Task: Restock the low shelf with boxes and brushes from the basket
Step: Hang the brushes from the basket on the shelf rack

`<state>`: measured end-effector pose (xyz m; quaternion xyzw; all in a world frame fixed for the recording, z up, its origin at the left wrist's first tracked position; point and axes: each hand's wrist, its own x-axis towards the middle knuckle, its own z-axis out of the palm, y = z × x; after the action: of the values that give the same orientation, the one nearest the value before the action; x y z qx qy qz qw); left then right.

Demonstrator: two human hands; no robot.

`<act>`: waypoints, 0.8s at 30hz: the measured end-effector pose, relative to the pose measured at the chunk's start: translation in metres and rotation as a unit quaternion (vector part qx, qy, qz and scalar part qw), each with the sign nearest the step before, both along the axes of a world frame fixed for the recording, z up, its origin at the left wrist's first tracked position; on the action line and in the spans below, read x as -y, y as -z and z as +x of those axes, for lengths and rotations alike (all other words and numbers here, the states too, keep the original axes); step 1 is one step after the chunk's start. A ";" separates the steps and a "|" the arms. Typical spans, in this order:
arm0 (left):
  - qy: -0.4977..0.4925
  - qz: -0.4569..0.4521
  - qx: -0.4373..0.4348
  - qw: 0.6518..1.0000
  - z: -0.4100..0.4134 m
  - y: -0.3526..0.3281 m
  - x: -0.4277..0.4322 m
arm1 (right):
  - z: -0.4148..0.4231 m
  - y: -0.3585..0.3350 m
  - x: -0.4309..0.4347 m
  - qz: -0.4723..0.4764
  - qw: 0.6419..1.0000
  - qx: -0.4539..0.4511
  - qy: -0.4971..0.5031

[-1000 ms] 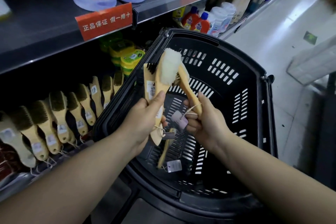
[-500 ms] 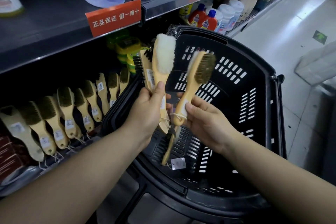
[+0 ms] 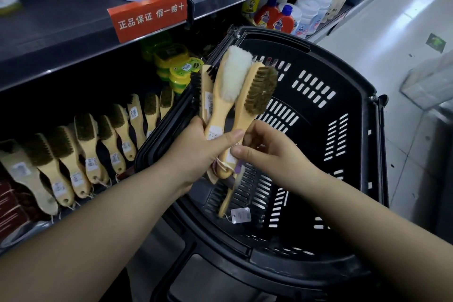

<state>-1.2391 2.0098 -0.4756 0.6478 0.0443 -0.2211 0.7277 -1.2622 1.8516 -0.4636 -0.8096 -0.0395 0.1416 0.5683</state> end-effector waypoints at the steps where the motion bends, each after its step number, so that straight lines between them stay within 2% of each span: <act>1: -0.006 0.009 0.010 1.000 0.000 0.001 0.001 | 0.001 0.000 0.002 0.012 1.000 -0.003 0.013; 6: -0.045 0.002 0.039 0.998 0.001 0.002 0.005 | 0.004 0.000 0.010 0.174 0.981 -0.070 0.055; 11: -0.083 0.022 0.077 0.993 0.007 0.002 0.000 | -0.001 -0.005 0.014 0.136 0.989 -0.040 0.044; 18: -0.024 -0.075 -0.036 0.996 -0.003 -0.003 0.006 | -0.002 0.001 -0.005 0.146 0.989 -0.019 0.021; 24: 0.018 -0.085 -0.055 0.995 -0.006 -0.010 0.000 | 0.004 0.004 -0.005 0.051 0.998 -0.020 0.003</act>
<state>-1.2447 2.0096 -0.4655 0.5711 0.0537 -0.2729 0.7724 -1.2583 1.8563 -0.4676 -0.7764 -0.0330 0.1544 0.6101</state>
